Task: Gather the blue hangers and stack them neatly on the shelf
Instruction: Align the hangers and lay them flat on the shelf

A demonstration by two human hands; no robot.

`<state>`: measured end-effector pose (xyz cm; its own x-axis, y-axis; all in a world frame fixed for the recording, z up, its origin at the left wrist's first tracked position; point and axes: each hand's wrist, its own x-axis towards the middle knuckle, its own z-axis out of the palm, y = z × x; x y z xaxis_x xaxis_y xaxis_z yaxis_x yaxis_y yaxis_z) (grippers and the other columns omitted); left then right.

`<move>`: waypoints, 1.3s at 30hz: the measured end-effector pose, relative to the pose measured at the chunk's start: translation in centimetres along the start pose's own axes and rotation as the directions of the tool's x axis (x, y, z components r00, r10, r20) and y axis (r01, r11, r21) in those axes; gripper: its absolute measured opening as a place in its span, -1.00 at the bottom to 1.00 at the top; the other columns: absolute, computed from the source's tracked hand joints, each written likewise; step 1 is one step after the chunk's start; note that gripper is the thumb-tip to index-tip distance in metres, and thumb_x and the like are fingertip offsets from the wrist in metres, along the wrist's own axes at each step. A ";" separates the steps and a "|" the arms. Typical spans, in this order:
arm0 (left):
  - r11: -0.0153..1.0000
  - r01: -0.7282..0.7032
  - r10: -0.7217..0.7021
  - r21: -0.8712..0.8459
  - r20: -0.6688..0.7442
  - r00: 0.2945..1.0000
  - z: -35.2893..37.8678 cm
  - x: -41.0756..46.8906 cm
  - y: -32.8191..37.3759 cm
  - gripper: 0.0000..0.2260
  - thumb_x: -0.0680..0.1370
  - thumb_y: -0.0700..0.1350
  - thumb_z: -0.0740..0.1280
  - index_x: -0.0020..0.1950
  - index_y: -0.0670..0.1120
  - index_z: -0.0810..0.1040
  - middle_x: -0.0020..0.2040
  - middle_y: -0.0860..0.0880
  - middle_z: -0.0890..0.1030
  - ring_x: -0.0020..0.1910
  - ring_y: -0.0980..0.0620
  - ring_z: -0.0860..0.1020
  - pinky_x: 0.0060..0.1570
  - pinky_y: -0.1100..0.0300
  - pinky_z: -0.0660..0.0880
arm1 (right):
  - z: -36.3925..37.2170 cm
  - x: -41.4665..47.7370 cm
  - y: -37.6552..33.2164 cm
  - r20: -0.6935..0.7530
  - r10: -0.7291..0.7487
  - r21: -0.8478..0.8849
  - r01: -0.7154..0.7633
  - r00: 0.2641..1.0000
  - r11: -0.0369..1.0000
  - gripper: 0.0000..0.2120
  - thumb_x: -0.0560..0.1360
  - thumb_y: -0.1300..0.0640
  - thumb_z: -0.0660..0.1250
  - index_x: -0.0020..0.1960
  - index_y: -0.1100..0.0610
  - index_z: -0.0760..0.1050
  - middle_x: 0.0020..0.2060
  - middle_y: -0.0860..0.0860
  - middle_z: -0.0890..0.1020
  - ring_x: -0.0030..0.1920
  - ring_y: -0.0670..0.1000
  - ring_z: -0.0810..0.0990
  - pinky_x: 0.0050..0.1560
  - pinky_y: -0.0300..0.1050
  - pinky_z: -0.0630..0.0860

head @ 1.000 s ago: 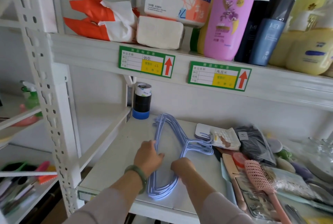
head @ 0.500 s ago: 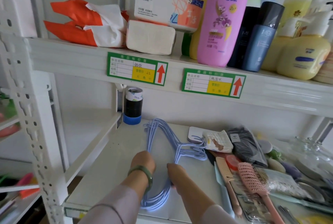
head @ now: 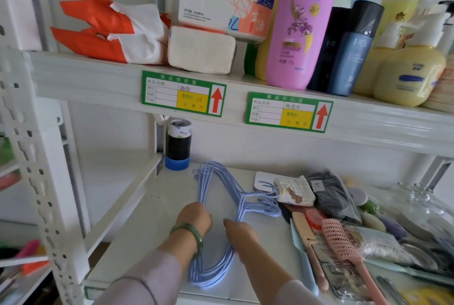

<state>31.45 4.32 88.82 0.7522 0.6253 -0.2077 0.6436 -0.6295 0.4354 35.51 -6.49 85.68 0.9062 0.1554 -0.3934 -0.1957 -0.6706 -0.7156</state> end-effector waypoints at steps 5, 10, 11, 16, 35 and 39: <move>1.000 -0.013 0.013 0.025 -0.011 1.000 0.3 -0.1 0.1 -0.65 0.60 -0.21 0.09 0.36 -0.20 0.43 0.35 -0.16 0.50 0.33 -0.11 0.48 0.30 0.16 0.39 | 0.2 0.0 0.0 -0.088 0.007 -0.100 -0.015 0.996 0.995 -0.61 0.48 0.16 0.13 0.28 0.22 0.39 0.27 0.18 0.49 0.29 0.16 0.46 0.31 -0.07 0.41; 0.998 -0.063 0.064 0.029 -0.022 0.998 0.7 0.0 -0.4 -0.66 0.57 -0.19 0.15 0.33 -0.20 0.44 0.32 -0.15 0.52 0.29 -0.10 0.51 0.24 0.19 0.43 | -1.3 0.9 0.0 -0.300 -0.051 0.101 0.085 0.952 0.991 -0.57 0.51 0.12 0.14 0.35 0.22 0.36 0.31 0.21 0.45 0.31 0.19 0.41 0.33 0.00 0.35; 0.997 -0.072 0.072 0.037 -0.017 0.997 0.8 0.0 -0.5 -0.66 0.58 -0.18 0.15 0.34 -0.20 0.43 0.33 -0.15 0.51 0.31 -0.09 0.49 0.26 0.20 0.41 | -2.4 1.3 0.1 -0.419 -0.118 0.068 0.160 0.900 0.985 -0.55 0.46 0.23 0.18 0.35 0.21 0.37 0.32 0.19 0.44 0.33 0.18 0.39 0.35 -0.01 0.34; 0.980 -0.154 0.164 0.123 -0.076 0.983 1.4 -0.3 -0.7 -0.65 0.62 -0.19 0.05 0.40 -0.18 0.33 0.42 -0.12 0.41 0.42 -0.03 0.37 0.38 0.25 0.25 | -8.0 5.1 -0.5 -0.150 -0.597 -0.754 0.300 0.788 0.585 -0.33 0.45 0.25 0.23 0.50 0.13 0.06 0.50 0.02 0.15 0.52 0.06 0.00 0.54 -0.02 0.01; 0.987 -0.073 0.086 0.141 -0.094 0.992 2.1 -0.6 0.1 -0.65 0.60 -0.20 0.08 0.38 -0.17 0.36 0.39 -0.11 0.45 0.39 -0.04 0.41 0.35 0.22 0.33 | -9.9 10.2 -2.4 0.337 -0.374 -0.869 0.438 0.864 0.229 -0.63 0.47 0.07 0.28 0.26 0.14 0.43 0.23 0.15 0.53 0.24 0.16 0.50 0.24 0.00 0.45; 0.984 -0.060 0.075 0.167 -0.084 0.994 2.0 -0.6 0.2 -0.65 0.61 -0.21 0.09 0.39 -0.18 0.34 0.41 -0.11 0.43 0.40 -0.04 0.39 0.36 0.22 0.31 | -9.9 10.6 -2.2 0.356 -0.432 -0.850 0.480 0.829 0.220 -0.69 0.52 0.14 0.24 0.25 0.18 0.43 0.22 0.16 0.54 0.24 0.16 0.50 0.22 -0.04 0.43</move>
<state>31.39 2.87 87.31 0.7839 0.6127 -0.1006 0.6117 -0.7342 0.2945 49.28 -10.50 88.79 0.7018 0.6768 -0.2221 0.7102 -0.6890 0.1446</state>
